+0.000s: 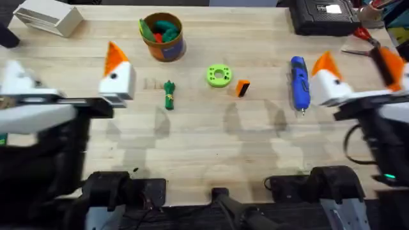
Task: Pick up the gripper from the table and insert it into the empty holder that is missing its gripper. Then pick up a screw, insert it into the mounting hole, and use the screwdriver to tighten it. Finally, clean up the table by picking up the vegetable and placing it into the bucket.
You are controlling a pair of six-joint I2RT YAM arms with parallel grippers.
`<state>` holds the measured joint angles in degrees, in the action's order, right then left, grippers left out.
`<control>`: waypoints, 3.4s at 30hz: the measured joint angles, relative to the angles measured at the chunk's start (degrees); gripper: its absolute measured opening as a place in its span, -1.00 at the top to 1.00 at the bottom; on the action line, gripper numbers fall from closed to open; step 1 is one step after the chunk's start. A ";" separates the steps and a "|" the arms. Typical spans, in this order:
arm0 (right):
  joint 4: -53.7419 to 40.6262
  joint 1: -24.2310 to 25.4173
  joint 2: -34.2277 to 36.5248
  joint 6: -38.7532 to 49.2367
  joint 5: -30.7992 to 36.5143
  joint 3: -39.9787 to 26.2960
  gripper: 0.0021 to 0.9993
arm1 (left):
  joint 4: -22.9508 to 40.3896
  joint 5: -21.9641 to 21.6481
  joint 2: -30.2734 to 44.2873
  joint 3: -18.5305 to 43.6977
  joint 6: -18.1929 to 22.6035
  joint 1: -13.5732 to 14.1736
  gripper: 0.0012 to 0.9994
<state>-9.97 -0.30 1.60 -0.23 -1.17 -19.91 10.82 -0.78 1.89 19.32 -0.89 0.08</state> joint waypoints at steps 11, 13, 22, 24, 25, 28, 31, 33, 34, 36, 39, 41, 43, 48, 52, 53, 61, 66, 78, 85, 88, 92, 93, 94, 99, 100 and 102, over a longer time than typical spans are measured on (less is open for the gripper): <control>-17.43 0.00 21.67 0.00 -0.16 -23.06 -0.98 | 19.14 -0.57 21.34 22.78 -0.03 0.00 -0.97; -21.44 0.00 26.64 -0.02 -0.17 -26.61 -0.98 | 21.45 -0.57 25.54 25.08 -0.02 0.00 -0.97; -35.02 0.00 49.14 -0.87 -0.17 -38.59 -0.98 | 27.21 0.87 41.60 30.11 -0.02 0.00 -0.97; -35.11 0.00 50.93 -1.14 -0.17 -38.74 -0.98 | 27.40 1.27 43.38 30.11 -0.02 0.00 -0.97; -35.11 0.00 51.67 -1.30 -0.17 -38.76 -0.98 | 27.39 1.39 44.09 30.11 -0.02 0.00 -0.97; -35.11 0.00 52.99 -1.49 -0.17 -38.76 -0.98 | 27.37 1.51 45.58 30.11 -0.03 0.00 -0.97; -35.11 0.00 53.67 -1.51 -0.17 -38.76 -0.98 | 27.40 1.64 46.35 30.11 -0.02 0.00 -0.97; -35.13 0.00 53.98 -1.51 -0.17 -38.78 -0.98 | 27.40 1.66 46.60 30.11 -0.02 0.00 -0.97; -35.15 0.00 54.03 -1.51 -0.17 -38.79 -0.98 | 27.41 1.66 46.71 30.11 -0.02 0.00 -0.97; -35.20 0.00 54.01 -1.51 -0.17 -38.85 -0.98 | 27.64 1.66 46.79 30.11 -0.61 0.12 -0.97; -35.20 0.00 54.02 -1.51 -0.17 -38.87 -0.98 | 28.62 1.59 46.79 30.13 -2.41 0.95 -0.97; -35.20 0.00 54.01 -1.51 -0.17 -38.87 -0.98 | 29.87 0.81 46.79 30.13 -3.81 2.52 -0.97; -35.20 0.00 54.02 -1.51 -0.17 -38.87 -0.98 | 31.63 -0.65 46.81 30.13 -5.99 4.64 -0.97; -35.22 0.00 54.03 -1.51 -0.17 -38.87 -0.98 | 34.98 -3.16 46.80 30.13 -13.32 10.00 -0.97; -35.22 0.00 54.01 -1.51 -0.17 -38.87 -0.98 | 35.97 -4.02 48.02 29.38 -18.37 16.11 -0.97; -35.23 0.00 54.01 -1.51 -0.17 -38.87 -0.98 | 36.13 -4.12 48.36 29.11 -18.94 16.65 -0.97; -35.31 0.00 54.02 -1.51 -0.17 -38.87 -0.98 | 36.14 -5.04 55.12 28.58 -21.06 20.47 -0.96; -35.41 0.00 54.03 -1.51 -0.17 -38.87 -0.98 | 34.68 -5.02 61.60 28.55 -21.75 21.27 -0.93; -35.46 0.00 54.02 -1.51 -0.17 -38.87 -0.98 | 26.44 -4.94 74.21 28.53 -22.10 21.27 -0.81; -35.46 0.00 54.02 -1.51 -0.17 -38.87 -0.98 | 23.78 -4.87 79.27 28.53 -22.12 21.27 -0.70; -35.46 0.00 54.01 -1.51 -0.17 -38.87 -0.98 | 22.82 -4.87 81.59 28.53 -22.14 21.27 -0.54; -35.46 0.00 54.02 -1.51 -0.17 -38.87 -0.98 | 20.16 -4.85 84.64 28.51 -22.15 21.27 -0.33; -35.46 0.00 54.01 -1.51 -0.17 -38.87 -0.98 | 20.14 -4.85 84.65 28.51 -22.31 21.27 -0.22; -35.46 0.00 54.01 -1.51 -0.17 -38.87 -0.98 | 20.09 -4.85 84.65 28.51 -22.32 21.27 -0.12; -35.46 0.00 54.03 -1.51 -0.17 -38.87 -0.98 | 20.00 -4.83 84.65 28.51 -22.32 21.27 0.51; -35.46 0.00 54.03 -1.51 -0.17 -38.87 -0.98 | 20.01 -4.83 84.65 28.51 -22.33 21.27 0.55; -35.46 0.00 54.02 -1.51 -0.17 -38.87 -0.98 | 19.99 -4.81 84.65 28.51 -22.36 21.27 0.66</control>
<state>-45.43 -0.30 55.62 -1.74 -1.34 -58.78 30.81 -5.58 86.54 47.83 -23.24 21.34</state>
